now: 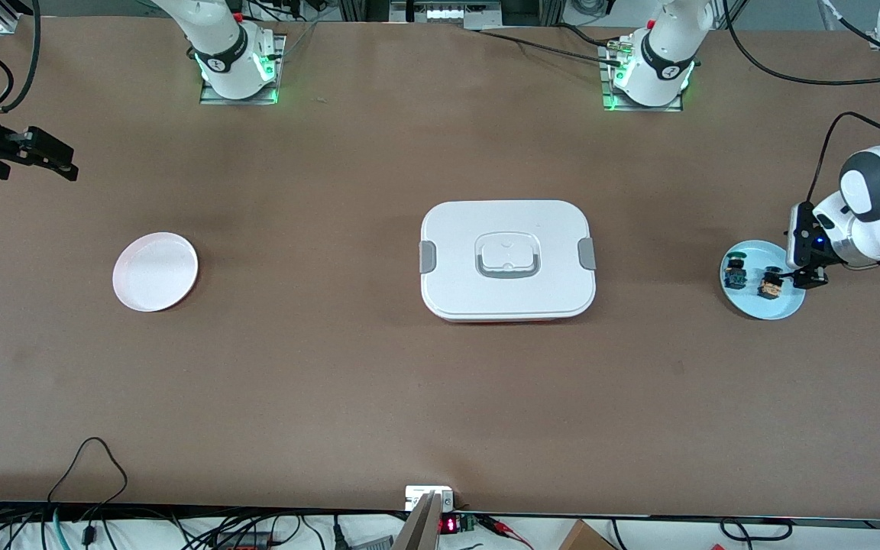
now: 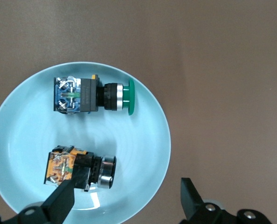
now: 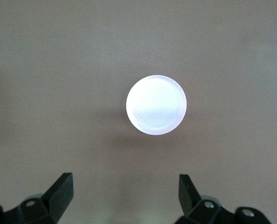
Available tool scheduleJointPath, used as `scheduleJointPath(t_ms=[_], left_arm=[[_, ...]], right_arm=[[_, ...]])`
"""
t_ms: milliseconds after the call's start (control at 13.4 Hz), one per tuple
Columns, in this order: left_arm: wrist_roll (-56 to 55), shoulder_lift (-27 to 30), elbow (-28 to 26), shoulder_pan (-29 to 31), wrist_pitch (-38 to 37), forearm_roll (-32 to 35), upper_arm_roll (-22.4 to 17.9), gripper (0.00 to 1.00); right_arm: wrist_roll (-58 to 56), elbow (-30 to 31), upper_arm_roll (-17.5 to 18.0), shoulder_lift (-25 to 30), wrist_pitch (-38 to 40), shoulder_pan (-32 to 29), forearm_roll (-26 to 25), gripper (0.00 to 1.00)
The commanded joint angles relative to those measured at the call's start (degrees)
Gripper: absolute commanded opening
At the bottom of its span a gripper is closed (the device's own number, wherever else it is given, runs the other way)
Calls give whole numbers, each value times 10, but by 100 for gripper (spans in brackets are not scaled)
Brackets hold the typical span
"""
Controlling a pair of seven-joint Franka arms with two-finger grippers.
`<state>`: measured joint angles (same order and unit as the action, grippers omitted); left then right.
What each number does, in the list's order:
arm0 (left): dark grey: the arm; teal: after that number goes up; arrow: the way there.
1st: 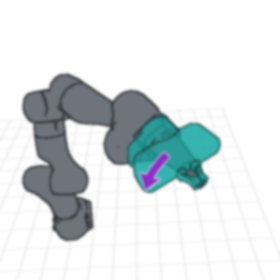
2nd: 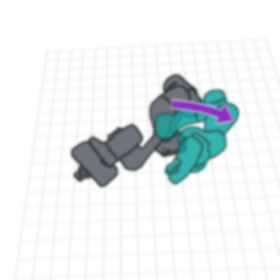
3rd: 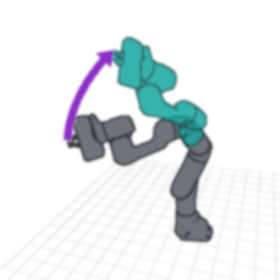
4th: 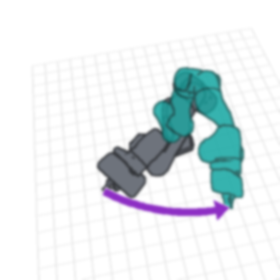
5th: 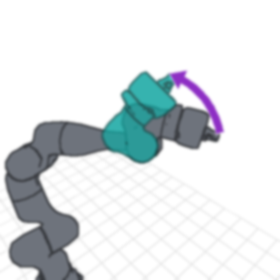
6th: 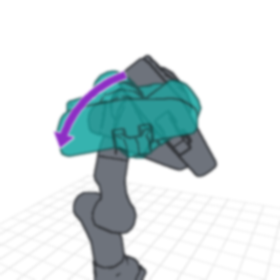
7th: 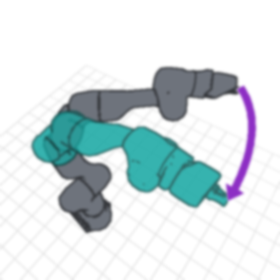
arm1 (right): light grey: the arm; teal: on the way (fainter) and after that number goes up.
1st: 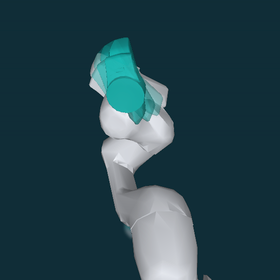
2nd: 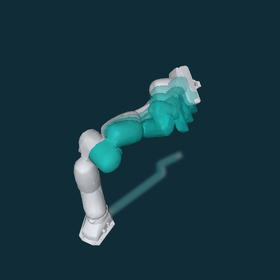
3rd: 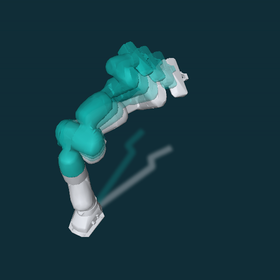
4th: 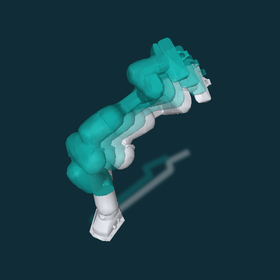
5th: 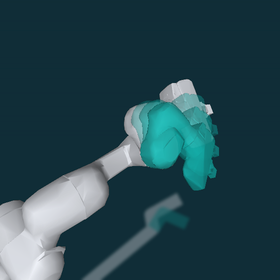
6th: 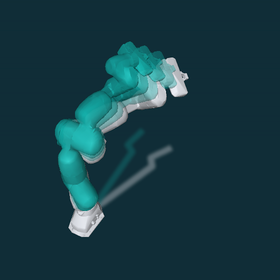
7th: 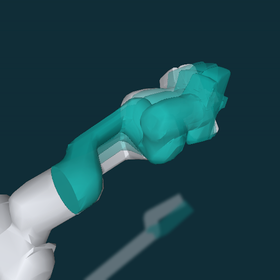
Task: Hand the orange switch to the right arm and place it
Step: 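Lower the left gripper over the orange-board switch on the plate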
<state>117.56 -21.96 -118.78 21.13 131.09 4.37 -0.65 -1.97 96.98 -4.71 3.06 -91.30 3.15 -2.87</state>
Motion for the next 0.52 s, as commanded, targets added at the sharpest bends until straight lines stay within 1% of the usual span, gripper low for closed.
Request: scheduleJointPath(t_ms=[0,223,447], left_arm=[[55,-17,17,10,18,-20,9,100],[65,-27,21,7,22,-23,10,100],[65,-40,24,8,42,-28,14,100]], right_arm=[[7,-6,1,2,5,-6,9,100],[7,-6,1,2,6,-6,9,100],[7,-6,1,2,7,-4,9,100]])
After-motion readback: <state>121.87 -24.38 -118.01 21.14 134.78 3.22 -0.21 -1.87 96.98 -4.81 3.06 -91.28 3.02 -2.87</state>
